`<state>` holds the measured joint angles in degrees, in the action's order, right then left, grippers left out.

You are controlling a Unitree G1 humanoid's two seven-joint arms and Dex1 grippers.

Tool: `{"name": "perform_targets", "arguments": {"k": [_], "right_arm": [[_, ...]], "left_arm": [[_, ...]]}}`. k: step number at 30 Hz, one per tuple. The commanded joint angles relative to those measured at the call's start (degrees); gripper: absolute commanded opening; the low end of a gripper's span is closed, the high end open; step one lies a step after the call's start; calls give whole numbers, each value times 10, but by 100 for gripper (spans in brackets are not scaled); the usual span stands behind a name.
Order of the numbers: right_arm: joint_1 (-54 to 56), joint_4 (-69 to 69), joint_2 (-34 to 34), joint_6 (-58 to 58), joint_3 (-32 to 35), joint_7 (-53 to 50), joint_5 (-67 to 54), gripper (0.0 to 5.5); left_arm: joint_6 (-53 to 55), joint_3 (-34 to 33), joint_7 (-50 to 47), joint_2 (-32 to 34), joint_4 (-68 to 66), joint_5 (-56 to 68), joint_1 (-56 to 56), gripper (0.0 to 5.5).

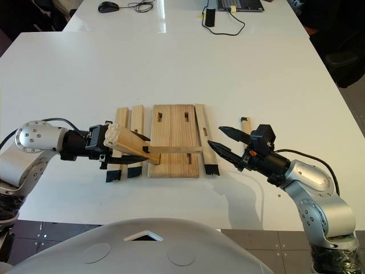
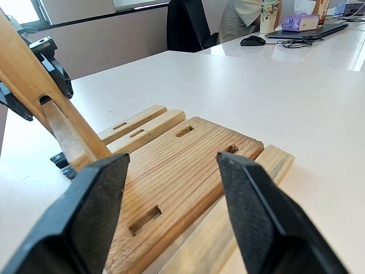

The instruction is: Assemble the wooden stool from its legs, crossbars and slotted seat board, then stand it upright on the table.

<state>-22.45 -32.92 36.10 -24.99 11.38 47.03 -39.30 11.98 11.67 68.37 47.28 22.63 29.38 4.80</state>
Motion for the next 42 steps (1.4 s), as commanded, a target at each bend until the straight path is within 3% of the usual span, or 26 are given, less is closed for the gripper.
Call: {"name": "perform_targets", "arguments": {"k": [1, 9, 15, 16, 20, 25, 29, 33, 42], "right_arm": [[17, 5, -1, 4, -5, -5, 8, 282], [35, 15, -8, 6, -15, -14, 14, 282], [43, 21, -8, 8, -12, -13, 15, 282], [42, 21, -8, 9, -11, -13, 15, 282], [35, 20, -12, 13, -10, -16, 17, 282], [31, 16, -17, 15, -10, -20, 21, 282], [-5, -1, -26, 25, 2, -28, 24, 282], [-65, -24, -47, 48, 15, -44, 34, 282], [-114, -42, -84, 79, 0, -81, 66, 282]], "left_arm": [[29, 49, 4, 10, -88, -80, 15, 204], [-5, 73, 23, -14, -193, -92, 119, 204], [-3, 75, 36, 2, -189, -93, 124, 204], [3, 70, 31, 4, -185, -90, 123, 241], [16, 50, 3, -3, -182, -109, 117, 296], [58, 9, -44, -10, -156, -107, 103, 296], [126, -50, -86, 19, -82, -92, 47, 296], [284, -126, -168, 38, 3, -68, -2, 296], [596, -178, -240, 44, 106, 34, -56, 296]]}}
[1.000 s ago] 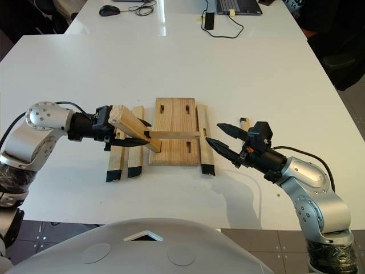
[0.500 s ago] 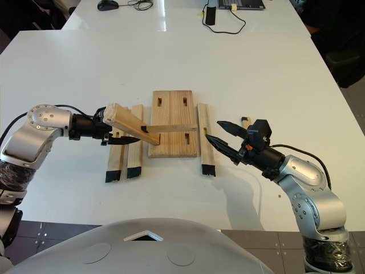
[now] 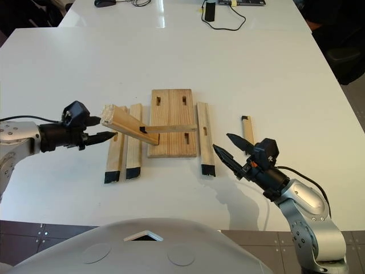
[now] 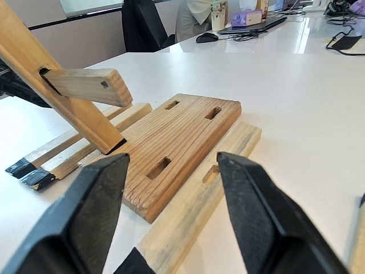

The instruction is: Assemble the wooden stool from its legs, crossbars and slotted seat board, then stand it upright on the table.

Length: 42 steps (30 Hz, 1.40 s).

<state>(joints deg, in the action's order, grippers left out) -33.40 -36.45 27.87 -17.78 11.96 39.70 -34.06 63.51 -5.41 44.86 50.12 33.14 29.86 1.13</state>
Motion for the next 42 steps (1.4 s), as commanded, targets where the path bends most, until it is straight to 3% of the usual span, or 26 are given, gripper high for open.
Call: {"name": "perform_targets", "arguments": {"k": [1, 11, 16, 22, 29, 34, 42], "right_arm": [[0, -4, 0, 6, -7, -8, 18, 282], [-35, -23, -10, 10, -22, -25, 32, 282], [-35, -25, -2, 4, -25, -23, 30, 282], [18, -3, 11, -5, -11, -37, 34, 282], [159, 90, -52, 28, 102, -234, 86, 282], [183, 147, -68, 89, 114, -311, 192, 282], [181, 173, -88, 128, 103, -319, 233, 282]], "left_arm": [[98, -9, -4, 23, -4, 35, -24, 296], [286, -58, -27, -6, -14, 122, 12, 296], [290, -75, -82, -22, -35, 171, 5, 296], [290, -49, -174, -78, -15, 184, -9, 296], [290, -45, -231, -109, -38, 185, 16, 296], [290, -41, -257, -118, -44, 197, 12, 296], [288, -31, -276, -87, -61, 204, 13, 296]]}}
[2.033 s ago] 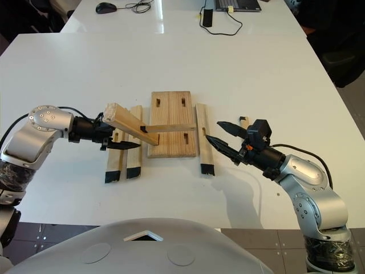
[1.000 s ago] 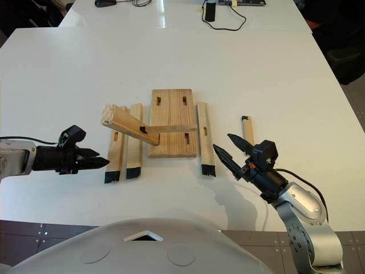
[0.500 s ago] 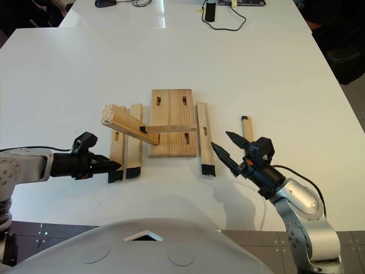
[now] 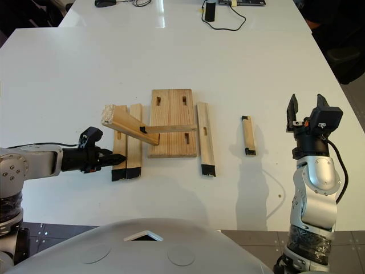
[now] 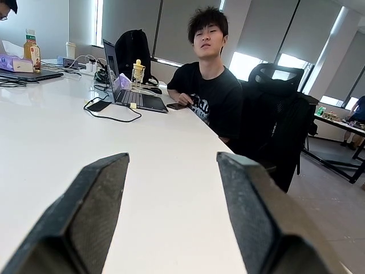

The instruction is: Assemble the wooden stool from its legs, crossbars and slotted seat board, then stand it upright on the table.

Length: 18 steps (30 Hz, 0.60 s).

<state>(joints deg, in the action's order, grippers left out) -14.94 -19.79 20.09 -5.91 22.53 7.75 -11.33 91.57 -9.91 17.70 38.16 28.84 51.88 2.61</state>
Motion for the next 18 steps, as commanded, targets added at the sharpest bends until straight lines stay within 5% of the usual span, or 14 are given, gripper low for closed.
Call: {"name": "perform_targets", "arguments": {"k": [1, 7, 18], "right_arm": [[-6, 8, -13, 12, -2, 0, 7, 282], [-7, 17, -28, 21, -3, -3, 12, 282], [-1, 28, -30, 26, -1, 3, 14, 282]], "left_arm": [[5, 18, 3, 49, -30, -25, 12, 296], [-129, 117, 96, 161, -130, -115, 88, 296], [-233, 167, 218, 198, -153, -168, 83, 282]]}}
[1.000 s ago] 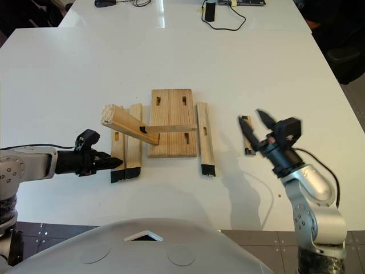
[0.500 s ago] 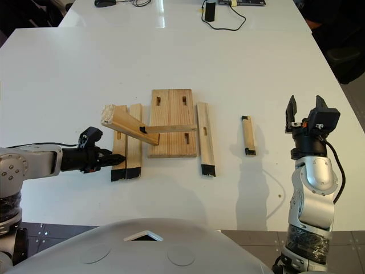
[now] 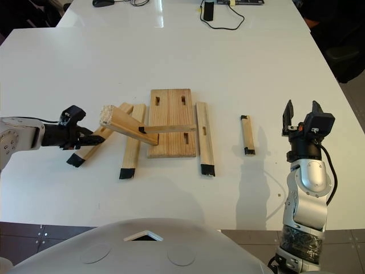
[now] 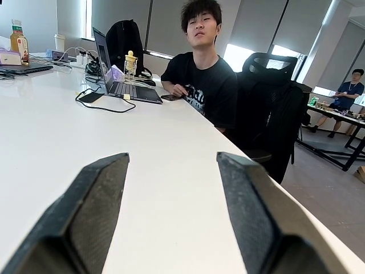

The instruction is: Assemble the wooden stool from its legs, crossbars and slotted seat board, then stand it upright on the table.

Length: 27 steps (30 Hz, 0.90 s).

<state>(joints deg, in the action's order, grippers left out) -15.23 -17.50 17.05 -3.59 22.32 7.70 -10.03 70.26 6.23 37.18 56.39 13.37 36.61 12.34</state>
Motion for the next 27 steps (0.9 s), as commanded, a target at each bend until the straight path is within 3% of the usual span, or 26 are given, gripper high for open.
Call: {"name": "perform_targets", "arguments": {"k": [1, 6, 16, 27], "right_arm": [[2, 5, 0, 3, 1, 3, 2, 282], [8, 11, -2, 3, -3, 0, 5, 282], [21, 19, -1, 5, -5, 0, 10, 282], [44, 31, 18, -1, 10, 14, 0, 282]], "left_arm": [[-28, 9, 32, 19, 0, -22, -17, 270], [-57, 16, 51, 19, -13, -47, -36, 205], [-121, 15, 60, 6, -33, -92, -49, 204], [-155, -52, 96, -60, -105, -64, 91, 203]]}}
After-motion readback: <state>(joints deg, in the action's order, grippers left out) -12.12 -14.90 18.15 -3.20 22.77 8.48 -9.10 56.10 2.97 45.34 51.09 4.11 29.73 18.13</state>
